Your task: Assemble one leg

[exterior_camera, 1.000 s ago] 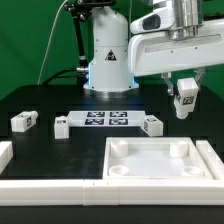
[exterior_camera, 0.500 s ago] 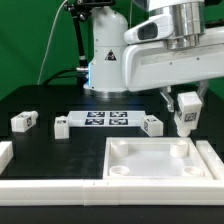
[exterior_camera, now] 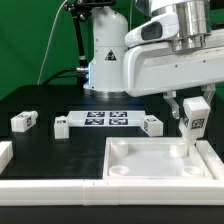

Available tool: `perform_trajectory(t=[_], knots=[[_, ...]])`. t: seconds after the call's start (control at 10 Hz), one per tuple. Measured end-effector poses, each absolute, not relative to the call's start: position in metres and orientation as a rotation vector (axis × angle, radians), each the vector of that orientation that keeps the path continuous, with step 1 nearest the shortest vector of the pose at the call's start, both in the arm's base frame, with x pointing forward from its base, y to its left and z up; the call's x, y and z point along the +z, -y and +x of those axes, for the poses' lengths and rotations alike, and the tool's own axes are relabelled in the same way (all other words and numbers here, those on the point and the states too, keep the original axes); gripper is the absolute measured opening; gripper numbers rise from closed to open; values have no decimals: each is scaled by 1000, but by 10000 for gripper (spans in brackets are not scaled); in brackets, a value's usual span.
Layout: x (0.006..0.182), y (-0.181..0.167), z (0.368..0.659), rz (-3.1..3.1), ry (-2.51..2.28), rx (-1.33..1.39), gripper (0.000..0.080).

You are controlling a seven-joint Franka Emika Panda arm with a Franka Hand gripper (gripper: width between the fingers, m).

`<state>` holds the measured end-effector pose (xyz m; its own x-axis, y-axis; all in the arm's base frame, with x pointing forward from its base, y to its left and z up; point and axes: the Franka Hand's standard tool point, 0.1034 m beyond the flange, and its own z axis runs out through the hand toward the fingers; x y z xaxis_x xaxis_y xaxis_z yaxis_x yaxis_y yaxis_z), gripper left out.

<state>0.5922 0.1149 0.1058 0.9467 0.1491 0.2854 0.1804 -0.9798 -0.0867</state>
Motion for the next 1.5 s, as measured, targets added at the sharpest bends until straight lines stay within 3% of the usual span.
perform_trajectory(t=[0.2,0.9,1.1,1.5], knots=[[102,-105,588,-2969,244,-707,290],[100,-97,624,-2969,275,-720,291],[89,-95,629,-2967,267,-737,291],[86,-101,633,-2954,272,-789,291]])
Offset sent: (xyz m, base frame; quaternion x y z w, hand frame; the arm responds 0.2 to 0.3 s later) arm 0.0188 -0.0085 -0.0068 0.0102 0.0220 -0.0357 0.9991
